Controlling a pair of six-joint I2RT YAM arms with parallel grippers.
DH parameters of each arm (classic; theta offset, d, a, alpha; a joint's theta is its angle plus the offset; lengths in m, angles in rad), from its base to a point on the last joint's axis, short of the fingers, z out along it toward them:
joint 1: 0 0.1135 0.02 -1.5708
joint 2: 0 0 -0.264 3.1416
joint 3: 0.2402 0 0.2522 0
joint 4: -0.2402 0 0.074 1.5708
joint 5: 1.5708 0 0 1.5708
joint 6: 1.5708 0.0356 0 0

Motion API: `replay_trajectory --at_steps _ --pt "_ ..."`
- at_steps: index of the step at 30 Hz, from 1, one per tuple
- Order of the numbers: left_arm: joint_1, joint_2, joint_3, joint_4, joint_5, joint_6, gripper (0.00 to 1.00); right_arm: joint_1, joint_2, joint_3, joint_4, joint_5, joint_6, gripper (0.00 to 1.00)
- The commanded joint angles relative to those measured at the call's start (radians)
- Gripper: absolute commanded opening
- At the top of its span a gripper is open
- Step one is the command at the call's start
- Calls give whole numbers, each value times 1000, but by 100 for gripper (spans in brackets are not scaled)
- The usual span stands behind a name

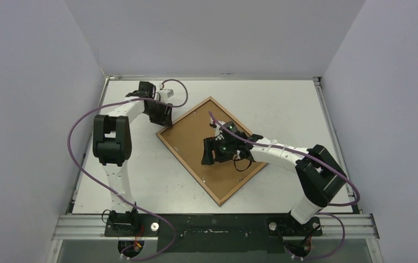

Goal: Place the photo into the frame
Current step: Install the photo frame at the center of the board.

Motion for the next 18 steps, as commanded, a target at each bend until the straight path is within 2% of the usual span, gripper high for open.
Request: replay_trajectory --at_steps 1,6,13,18 --pt "-8 16 33 -20 -21 47 41 -5 3 -25 103 -73 81 63" --pt "-15 18 26 -22 -52 53 28 -8 16 -72 171 -156 143 61" --pt "-30 17 17 -10 -73 39 25 -12 0 -113 148 -221 150 59" --pt "-42 6 -16 3 -90 14 23 -11 10 -165 202 -261 202 58"
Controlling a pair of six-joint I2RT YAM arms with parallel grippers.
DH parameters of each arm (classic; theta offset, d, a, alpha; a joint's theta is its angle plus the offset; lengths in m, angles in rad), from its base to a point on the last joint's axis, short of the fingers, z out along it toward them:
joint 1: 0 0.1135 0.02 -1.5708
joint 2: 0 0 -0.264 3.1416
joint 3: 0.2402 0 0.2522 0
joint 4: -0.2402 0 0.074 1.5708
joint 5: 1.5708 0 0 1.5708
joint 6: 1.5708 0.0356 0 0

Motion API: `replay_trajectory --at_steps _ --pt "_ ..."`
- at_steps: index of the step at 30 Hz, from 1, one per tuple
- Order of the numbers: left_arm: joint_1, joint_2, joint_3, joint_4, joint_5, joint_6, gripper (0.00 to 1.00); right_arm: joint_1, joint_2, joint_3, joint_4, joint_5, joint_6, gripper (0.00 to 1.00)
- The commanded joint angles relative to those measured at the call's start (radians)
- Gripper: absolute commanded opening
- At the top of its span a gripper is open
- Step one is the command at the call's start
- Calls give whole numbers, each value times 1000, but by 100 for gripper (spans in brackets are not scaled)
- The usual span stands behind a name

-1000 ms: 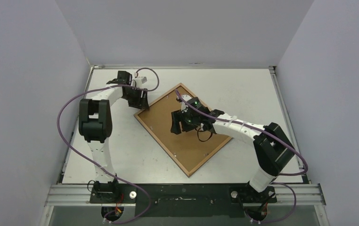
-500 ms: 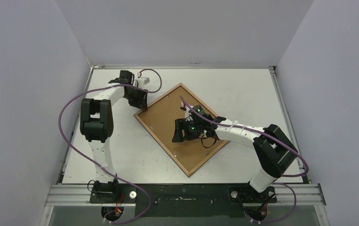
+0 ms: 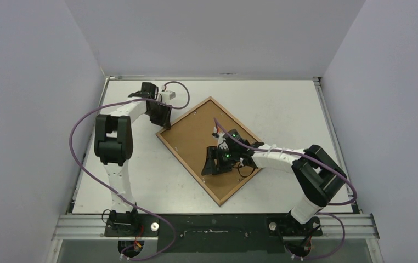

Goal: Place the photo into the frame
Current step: Install the photo frame at the center of the board.

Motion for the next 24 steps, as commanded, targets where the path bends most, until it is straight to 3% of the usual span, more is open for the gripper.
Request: replay_trajectory --at_steps 1,11,24 --pt "-29 -15 -28 18 -32 -29 22 -4 8 -42 78 -63 62 58" --pt "-59 -39 -106 69 -98 -177 15 -4 13 -91 151 -100 105 58" --pt "-76 -46 -134 94 -117 -190 15 -31 -43 -115 56 -77 87 58"
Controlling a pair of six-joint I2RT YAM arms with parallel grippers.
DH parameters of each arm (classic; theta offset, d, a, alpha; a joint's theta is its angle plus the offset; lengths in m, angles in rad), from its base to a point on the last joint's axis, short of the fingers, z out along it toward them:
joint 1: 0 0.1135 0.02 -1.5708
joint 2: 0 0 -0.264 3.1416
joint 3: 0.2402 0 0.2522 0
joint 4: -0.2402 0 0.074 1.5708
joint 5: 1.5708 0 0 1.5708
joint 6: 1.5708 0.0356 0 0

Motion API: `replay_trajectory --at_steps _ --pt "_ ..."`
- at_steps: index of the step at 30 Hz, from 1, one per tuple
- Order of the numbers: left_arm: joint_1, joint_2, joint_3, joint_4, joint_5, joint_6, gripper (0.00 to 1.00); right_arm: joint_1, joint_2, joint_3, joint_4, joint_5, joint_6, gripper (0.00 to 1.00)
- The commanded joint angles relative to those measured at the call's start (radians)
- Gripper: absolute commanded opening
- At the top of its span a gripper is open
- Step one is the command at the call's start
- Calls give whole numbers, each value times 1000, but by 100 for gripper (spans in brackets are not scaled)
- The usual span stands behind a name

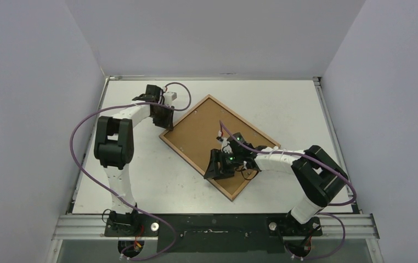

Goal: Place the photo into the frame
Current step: Install the photo frame at the center of the board.

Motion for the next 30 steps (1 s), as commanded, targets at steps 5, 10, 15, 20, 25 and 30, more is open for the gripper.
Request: replay_trajectory --at_steps 5,10,15,20,25,30 --pt "-32 4 -65 16 -20 -55 14 -10 -40 -43 -8 1 5 58" --pt "-37 -1 -77 23 -26 -83 13 -17 -60 -54 -26 6 12 59" --pt "-38 -17 -90 22 -24 -96 13 -32 -106 -86 -20 27 44 59" --pt "-40 -20 -93 17 -6 -122 12 -32 -84 -115 61 -4 85 59" --pt "-43 -25 -103 21 3 -131 12 -33 -44 -110 112 -25 92 59" --pt "-51 -41 -110 25 12 -136 12 -33 -11 -106 180 -68 102 59"
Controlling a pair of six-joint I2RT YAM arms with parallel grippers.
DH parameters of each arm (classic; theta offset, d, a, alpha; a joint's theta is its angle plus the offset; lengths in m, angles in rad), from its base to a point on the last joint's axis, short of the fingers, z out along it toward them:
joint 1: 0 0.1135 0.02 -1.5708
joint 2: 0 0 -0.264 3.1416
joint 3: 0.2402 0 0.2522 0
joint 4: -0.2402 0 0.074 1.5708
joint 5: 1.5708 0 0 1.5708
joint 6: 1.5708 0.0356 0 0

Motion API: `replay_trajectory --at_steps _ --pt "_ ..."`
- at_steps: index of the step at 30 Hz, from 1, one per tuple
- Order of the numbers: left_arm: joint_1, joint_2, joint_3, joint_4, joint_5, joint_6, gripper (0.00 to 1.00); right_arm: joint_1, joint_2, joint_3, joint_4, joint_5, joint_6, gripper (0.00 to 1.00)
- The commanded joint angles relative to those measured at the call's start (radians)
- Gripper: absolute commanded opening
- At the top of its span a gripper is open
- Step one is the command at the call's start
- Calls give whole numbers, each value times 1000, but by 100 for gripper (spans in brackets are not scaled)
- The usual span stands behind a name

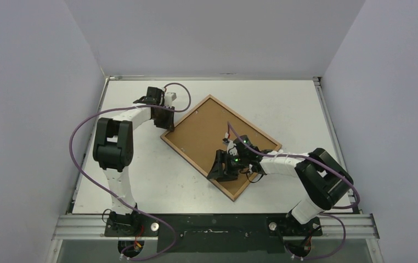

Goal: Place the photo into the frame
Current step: Install the photo frame at the center of the board.

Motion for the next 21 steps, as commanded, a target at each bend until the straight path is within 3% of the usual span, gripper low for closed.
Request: replay_trajectory --at_steps 1,21 --pt "-34 -5 -45 -45 34 -61 12 5 51 -8 121 -44 19 59" --pt "-59 -15 -44 -59 60 -64 11 -23 149 41 235 -19 -13 59"
